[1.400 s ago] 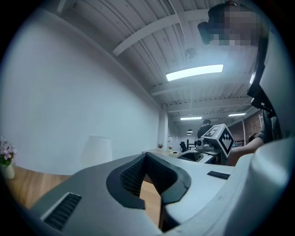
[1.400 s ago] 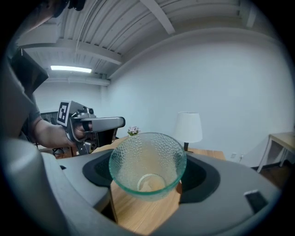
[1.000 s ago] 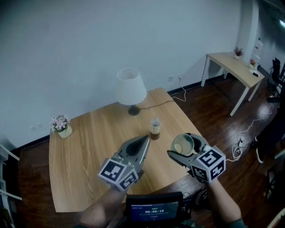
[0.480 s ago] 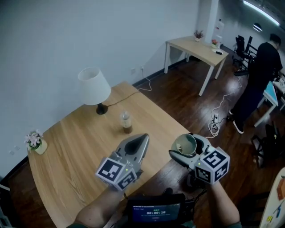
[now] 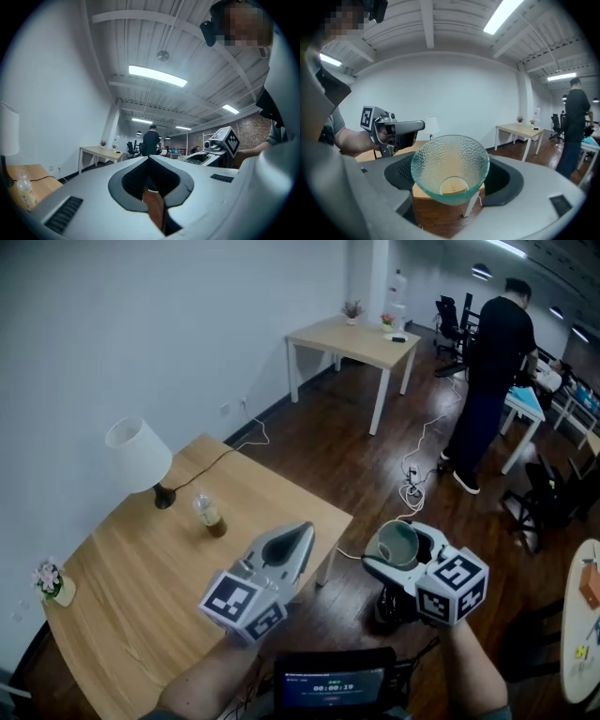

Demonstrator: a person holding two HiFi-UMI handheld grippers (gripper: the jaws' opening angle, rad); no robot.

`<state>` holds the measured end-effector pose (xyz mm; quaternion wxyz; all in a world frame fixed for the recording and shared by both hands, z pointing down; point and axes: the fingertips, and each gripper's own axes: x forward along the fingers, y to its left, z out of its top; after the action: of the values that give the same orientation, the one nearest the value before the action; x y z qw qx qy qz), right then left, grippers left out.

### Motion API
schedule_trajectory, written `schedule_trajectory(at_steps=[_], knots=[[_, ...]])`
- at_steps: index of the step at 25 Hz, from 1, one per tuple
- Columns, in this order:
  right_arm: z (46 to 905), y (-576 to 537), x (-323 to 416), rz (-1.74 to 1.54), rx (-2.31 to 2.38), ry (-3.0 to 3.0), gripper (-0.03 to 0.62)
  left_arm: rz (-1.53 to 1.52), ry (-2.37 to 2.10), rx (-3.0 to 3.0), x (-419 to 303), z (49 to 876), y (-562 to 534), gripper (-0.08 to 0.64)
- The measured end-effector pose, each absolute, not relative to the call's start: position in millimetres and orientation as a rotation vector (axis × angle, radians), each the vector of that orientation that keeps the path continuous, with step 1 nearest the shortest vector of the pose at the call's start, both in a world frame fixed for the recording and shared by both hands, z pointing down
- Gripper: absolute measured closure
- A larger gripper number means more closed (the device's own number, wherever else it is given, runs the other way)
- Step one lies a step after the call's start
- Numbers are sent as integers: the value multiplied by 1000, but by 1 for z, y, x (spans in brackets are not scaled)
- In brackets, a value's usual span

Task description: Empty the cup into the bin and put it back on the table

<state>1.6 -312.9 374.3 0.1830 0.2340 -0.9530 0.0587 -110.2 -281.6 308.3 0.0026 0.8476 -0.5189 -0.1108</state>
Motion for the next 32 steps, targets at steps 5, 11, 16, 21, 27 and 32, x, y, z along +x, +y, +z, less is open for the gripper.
schedule_trajectory(at_steps=[5,11,16,21,27,32], knots=[[374,-323,75,186,755,-2672,189,-322,-1540,2716,-41,309,-302,568],[377,-337,156,202,848,-2645,189,-309,-1442,2765,35,311,-320,568],[384,-350,221,229,907,-2616,189,-325,-1383,2776,92,313,-336,568],[400,-369,278,257,975,-2570,189,-312,-1334,2797,134,317,-349,568],[412,-387,316,324,1055,-2521,189,-264,-1257,2836,163,319,-372,568],[420,-406,342,365,1140,-2448,189,-296,-1183,2851,175,308,-393,568]])
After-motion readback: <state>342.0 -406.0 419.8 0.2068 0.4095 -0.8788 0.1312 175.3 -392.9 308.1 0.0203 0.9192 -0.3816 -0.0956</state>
